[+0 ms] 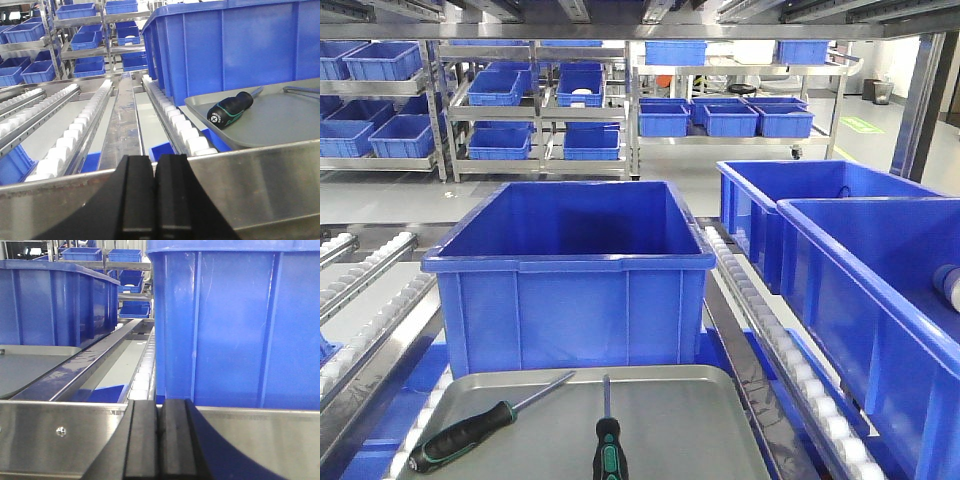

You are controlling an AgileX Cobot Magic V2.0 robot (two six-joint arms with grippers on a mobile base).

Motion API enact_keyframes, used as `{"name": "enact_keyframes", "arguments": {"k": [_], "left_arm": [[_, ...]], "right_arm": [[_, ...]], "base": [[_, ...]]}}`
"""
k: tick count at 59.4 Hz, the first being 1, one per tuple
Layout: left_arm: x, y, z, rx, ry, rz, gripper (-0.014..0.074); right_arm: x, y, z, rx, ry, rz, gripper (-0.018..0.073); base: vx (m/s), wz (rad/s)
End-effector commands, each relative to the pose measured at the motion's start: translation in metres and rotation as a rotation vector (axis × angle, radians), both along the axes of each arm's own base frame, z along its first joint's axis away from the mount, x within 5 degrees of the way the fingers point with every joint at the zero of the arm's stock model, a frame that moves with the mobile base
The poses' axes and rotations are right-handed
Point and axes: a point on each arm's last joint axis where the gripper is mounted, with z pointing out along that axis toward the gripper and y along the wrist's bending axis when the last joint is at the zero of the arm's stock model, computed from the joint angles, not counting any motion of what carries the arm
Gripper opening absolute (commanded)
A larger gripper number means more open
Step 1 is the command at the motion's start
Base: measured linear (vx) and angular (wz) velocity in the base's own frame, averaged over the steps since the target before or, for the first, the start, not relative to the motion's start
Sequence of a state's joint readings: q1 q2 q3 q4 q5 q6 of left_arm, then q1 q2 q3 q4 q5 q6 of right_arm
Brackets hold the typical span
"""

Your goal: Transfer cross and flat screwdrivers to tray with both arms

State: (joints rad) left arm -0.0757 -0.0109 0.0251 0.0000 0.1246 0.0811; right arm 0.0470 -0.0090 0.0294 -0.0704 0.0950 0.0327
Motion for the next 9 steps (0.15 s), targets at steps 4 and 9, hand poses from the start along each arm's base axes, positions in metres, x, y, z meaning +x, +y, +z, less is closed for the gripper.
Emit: {"name": "enact_keyframes", "arguments": {"k": [4, 9], "left_arm": [[0.0001, 0.0001, -0.0023, -0.006, -0.065, 0.002, -0.0001], [0.0001, 0.0001, -0.0023, -0.006, -0.065, 0.002, -0.0001]], "right_arm": [[-0.0005, 0.0002, 0.0021, -0.003, -0.077, 0.000, -0.0008], [-0.0005, 0.0002, 0.0021, -0.003, -0.077, 0.000, -0.0008]], "base": [[0.00, 0.00], [0.00, 0.00]]}}
